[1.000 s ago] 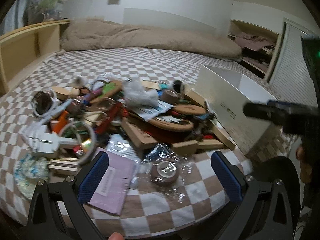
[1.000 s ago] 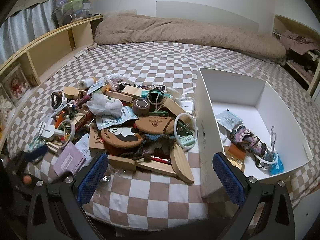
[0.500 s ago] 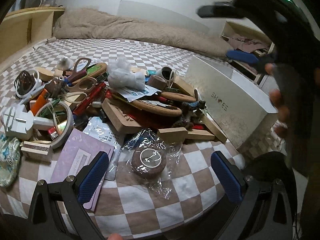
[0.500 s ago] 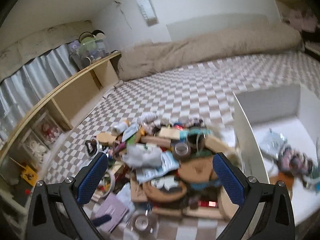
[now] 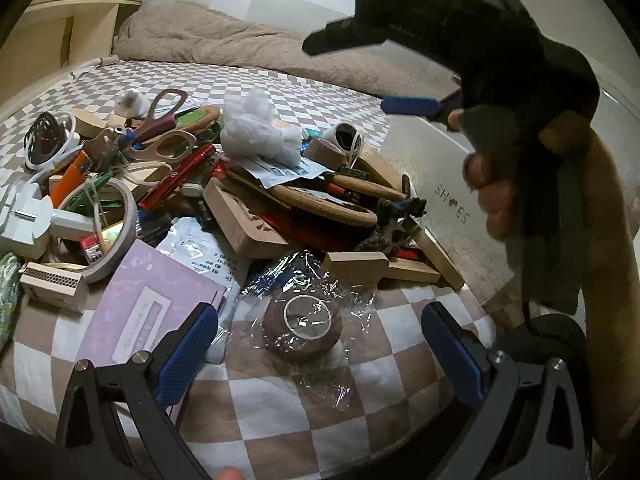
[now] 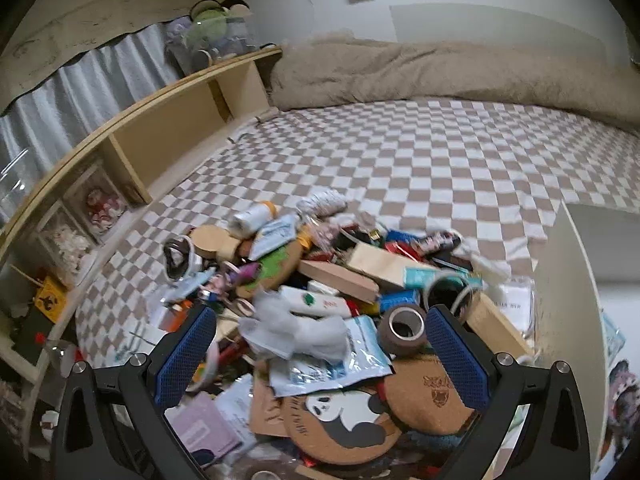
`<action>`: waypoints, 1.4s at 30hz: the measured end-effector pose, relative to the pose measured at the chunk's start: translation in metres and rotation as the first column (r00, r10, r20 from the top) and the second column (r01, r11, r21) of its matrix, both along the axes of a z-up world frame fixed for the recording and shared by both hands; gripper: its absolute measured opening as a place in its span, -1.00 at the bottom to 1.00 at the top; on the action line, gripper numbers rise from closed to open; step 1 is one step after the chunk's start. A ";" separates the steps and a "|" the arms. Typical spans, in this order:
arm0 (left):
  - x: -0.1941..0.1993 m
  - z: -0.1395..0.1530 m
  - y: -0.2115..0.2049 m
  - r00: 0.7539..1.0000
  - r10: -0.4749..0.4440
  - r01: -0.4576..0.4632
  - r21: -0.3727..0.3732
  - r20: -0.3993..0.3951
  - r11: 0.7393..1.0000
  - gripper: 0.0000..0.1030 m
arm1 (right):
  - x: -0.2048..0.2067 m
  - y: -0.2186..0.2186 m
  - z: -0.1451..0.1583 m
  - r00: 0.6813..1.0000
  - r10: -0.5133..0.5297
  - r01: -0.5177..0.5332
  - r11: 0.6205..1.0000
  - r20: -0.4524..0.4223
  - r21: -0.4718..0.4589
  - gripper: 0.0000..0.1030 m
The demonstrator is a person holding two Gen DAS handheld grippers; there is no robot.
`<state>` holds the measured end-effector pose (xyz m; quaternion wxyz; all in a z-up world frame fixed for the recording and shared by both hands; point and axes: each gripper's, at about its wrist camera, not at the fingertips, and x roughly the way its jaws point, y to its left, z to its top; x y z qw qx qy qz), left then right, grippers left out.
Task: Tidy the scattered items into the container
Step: 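Grasp the bagged brown tape roll with the left gripper while the right gripper grasps the white mesh pouch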
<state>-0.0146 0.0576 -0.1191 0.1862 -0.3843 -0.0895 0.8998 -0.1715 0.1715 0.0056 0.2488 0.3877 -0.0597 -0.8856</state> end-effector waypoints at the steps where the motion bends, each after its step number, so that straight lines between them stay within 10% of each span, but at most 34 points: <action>1: -0.001 -0.001 0.002 1.000 -0.001 0.001 -0.007 0.002 1.000 0.99 | -0.001 0.003 -0.004 1.000 -0.009 0.009 1.000 0.012 -0.005 1.00; 10: -0.024 -0.017 0.020 0.999 -0.016 0.020 -0.099 0.041 0.995 0.89 | -0.011 0.019 -0.023 0.997 -0.013 0.016 0.999 0.072 -0.033 1.00; 13: -0.028 -0.028 0.026 0.994 -0.039 0.049 -0.103 0.099 0.993 0.57 | -0.012 0.019 -0.026 0.997 -0.005 0.008 0.999 0.078 -0.048 1.00; 36: -0.010 -0.025 0.026 0.999 -0.004 0.008 -0.120 0.036 0.993 0.07 | -0.018 -0.022 -0.043 0.983 0.135 -0.126 0.989 0.123 -0.077 0.84; 42: -0.008 -0.023 0.027 1.000 -0.004 0.007 -0.117 0.024 0.993 0.07 | -0.026 -0.037 -0.050 0.970 0.182 -0.173 0.982 0.162 -0.071 0.32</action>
